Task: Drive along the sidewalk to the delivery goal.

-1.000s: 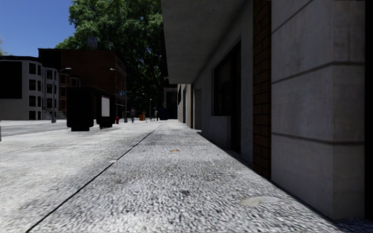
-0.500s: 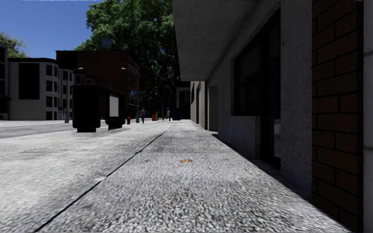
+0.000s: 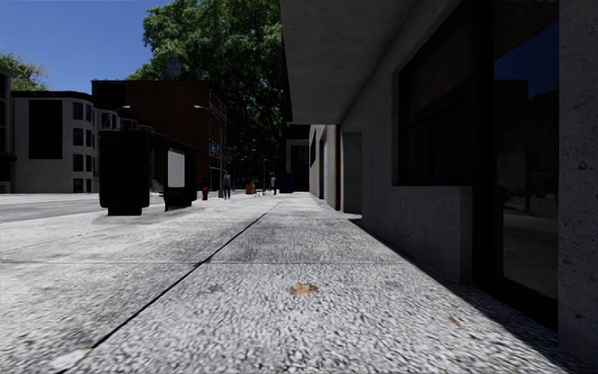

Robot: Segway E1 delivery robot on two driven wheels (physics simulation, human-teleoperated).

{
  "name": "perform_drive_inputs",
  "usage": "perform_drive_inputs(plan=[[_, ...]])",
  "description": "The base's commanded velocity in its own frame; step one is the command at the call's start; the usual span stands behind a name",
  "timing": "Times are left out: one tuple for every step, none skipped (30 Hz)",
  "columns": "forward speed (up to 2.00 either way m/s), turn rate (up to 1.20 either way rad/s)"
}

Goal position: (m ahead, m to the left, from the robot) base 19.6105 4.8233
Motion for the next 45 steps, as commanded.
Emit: perform_drive_inputs(plan=[[2.00, 0.00], [2.00, 0.00], [2.00, 0.00], [2.00, 0.00], [2.00, 0.00], [2.00, 0.00], [2.00, 0.00], [2.00, 0.00], [2.00, 0.00], [2.00, 0.00], [2.00, 0.00], [2.00, 0.00], [2.00, 0.00], [2.00, 0.00], [2.00, 0.00], [2.00, 0.00], [2.00, 0.00], [2.00, 0.00], [2.00, 0.00], [2.00, 0.00], [2.00, 0.00], [2.00, 0.00], [2.00, 0.00], [2.00, 0.00], [2.00, 0.00], [2.00, 0.00], [2.00, 0.00], [2.00, 0.01], [2.00, 0.01], [2.00, 0.02], [2.00, 0.02], [2.00, 0.02], [2.00, 0.00], [2.00, 0.00], [2.00, 0.00], [2.00, 0.00], [2.00, 0.00], [2.00, 0.00], [2.00, 0.00], [2.00, 0.00], [2.00, 0.00], [2.00, 0.00], [2.00, 0.00], [2.00, 0.06], [2.00, 0.10]])
